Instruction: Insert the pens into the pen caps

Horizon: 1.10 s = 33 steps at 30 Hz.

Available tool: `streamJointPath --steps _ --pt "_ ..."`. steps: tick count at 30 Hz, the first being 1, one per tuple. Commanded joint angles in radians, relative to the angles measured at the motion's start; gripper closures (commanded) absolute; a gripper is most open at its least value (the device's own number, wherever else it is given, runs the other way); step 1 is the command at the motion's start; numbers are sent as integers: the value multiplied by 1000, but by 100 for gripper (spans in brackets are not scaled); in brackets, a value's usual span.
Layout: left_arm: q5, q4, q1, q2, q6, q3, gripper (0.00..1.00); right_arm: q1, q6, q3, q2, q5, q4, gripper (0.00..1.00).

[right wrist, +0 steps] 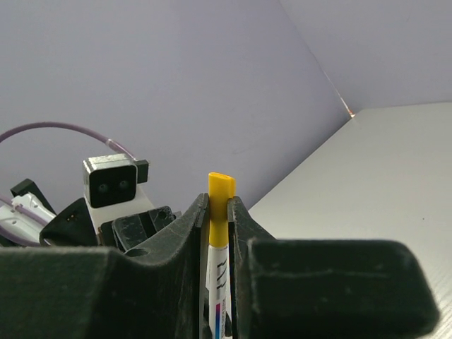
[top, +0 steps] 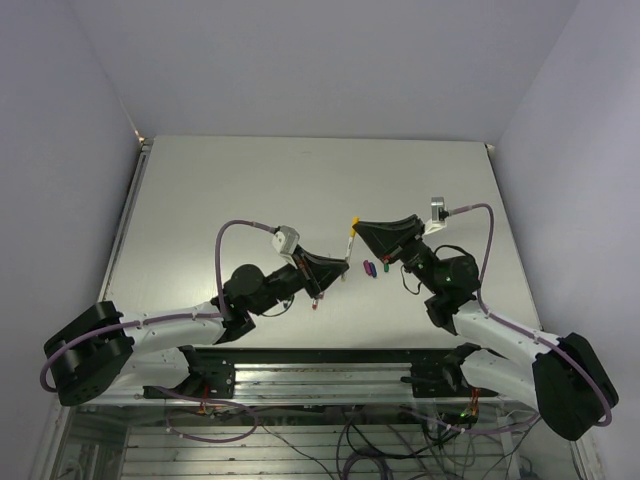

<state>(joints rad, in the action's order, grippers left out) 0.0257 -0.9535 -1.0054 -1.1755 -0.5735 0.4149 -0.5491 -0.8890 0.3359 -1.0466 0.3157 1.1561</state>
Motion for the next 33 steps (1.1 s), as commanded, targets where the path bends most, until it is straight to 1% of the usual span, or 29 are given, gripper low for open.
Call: streamJointPath --steps 1,7,12,18,25,33 --pt "-48 -166 -4 14 10 35 93 -26 85 0 19 30 -157 100" --pt "-70 -108 -4 29 73 99 93 -64 180 37 38 -2 -353 100" --pt "-106 -65 -4 48 122 141 93 -121 251 73 24 -50 -479 100" --pt "-153 -2 -4 107 189 177 93 -194 312 96 20 -166 -611 100" --pt "-217 58 -5 184 237 167 93 -236 338 100 32 -247 -680 100" --pt "-234 38 -3 179 254 175 93 -300 374 135 -17 -291 -734 100"
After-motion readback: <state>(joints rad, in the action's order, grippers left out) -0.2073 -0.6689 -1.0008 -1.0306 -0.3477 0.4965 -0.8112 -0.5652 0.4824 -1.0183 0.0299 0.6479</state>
